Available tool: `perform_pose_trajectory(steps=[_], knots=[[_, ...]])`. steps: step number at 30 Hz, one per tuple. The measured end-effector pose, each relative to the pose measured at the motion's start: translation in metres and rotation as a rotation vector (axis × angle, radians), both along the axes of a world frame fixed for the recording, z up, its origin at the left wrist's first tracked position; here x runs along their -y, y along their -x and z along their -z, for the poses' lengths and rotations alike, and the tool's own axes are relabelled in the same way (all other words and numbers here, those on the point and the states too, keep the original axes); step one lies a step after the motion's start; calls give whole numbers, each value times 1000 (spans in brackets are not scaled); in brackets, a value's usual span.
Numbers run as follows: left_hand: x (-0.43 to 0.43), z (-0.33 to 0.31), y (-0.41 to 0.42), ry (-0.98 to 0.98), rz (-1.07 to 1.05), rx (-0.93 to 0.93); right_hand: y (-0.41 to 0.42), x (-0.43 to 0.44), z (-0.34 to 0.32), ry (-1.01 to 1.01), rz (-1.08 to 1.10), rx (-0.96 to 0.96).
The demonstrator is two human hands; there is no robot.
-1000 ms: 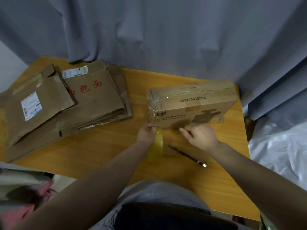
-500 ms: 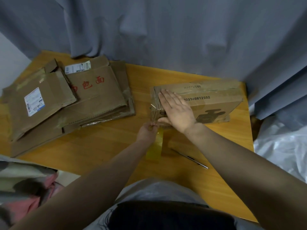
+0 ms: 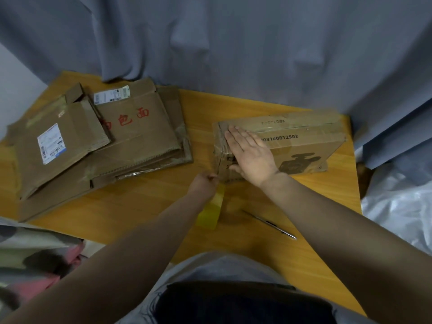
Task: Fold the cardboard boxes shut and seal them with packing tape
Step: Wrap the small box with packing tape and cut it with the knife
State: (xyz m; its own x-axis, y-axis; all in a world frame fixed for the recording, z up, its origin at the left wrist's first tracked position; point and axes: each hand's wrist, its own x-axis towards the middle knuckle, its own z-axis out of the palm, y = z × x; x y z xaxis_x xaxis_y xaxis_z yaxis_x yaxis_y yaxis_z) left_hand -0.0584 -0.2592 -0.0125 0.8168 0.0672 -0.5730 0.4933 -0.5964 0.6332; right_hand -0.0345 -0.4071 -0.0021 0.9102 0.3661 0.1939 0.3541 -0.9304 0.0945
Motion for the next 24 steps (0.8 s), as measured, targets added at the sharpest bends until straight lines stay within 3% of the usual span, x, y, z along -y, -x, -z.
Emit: perform_pose_trajectory(steps=[3,10,17,24], knots=[[-7,6,4,3,-54,-36,0,4,-3,21,7,-127],[-8,8,7,93,-130,-51,-2,-8,10,-13,89,34],[-11,10,10,160,-191,-24,0,-5,9,70,27,133],[-14,6,12,203,-238,-40,0,-10,8,32,62,87]])
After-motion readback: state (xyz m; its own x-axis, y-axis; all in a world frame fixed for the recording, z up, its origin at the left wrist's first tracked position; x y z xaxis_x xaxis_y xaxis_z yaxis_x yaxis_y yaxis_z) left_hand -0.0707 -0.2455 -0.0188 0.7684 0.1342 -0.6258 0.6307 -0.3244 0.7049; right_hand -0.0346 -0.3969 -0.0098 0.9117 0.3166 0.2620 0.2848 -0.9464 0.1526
